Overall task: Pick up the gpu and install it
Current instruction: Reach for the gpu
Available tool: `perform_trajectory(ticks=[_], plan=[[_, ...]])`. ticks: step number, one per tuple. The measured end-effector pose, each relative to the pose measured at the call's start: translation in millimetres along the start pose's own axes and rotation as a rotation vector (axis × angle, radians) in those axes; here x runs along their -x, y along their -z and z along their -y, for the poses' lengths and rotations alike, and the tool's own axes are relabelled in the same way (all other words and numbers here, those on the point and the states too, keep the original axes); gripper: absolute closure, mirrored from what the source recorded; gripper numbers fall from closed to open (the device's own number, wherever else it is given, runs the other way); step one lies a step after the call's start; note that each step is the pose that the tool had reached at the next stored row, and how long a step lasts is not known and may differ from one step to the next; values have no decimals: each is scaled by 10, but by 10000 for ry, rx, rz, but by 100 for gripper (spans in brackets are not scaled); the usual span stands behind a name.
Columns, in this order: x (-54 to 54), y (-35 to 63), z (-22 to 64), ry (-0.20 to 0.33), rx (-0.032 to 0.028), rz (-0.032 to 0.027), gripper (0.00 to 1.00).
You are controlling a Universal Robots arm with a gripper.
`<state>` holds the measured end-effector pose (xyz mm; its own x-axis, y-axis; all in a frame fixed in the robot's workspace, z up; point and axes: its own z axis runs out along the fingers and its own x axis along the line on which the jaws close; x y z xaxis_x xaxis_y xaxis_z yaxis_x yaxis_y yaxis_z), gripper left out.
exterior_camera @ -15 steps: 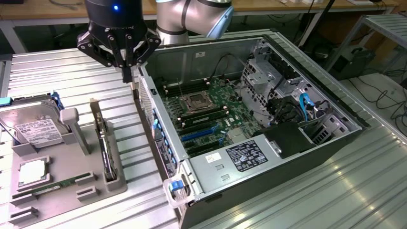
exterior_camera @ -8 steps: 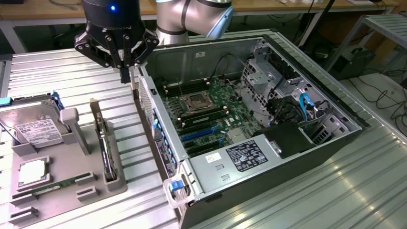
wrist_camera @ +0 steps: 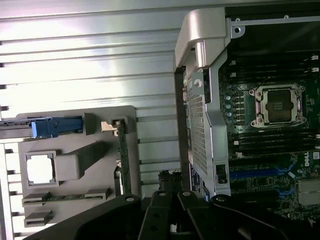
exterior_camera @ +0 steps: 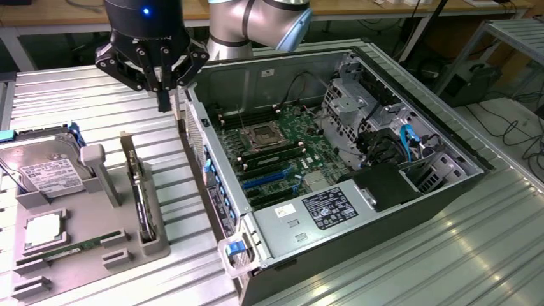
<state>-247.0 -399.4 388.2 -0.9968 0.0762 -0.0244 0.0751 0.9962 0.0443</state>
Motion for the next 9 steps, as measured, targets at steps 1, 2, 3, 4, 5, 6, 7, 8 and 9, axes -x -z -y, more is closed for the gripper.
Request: perform_trajectory(ticks=[1,2,3,4,5,6,7,8,9], plan=[[-5,-1,1,0,1,1,89],[-10,-1,1,0,1,0,89],[-15,-1,1,0,0,1,89],[-20,-1,2,0,0,0,89],[-26,-2,2,0,0,0,89],[-31,-2,2,-1,0,0,89],[-41,-2,3,0,0,0,89],[-49,-3,4,0,0,0,89],[-54,-3,4,0,0,1,89]])
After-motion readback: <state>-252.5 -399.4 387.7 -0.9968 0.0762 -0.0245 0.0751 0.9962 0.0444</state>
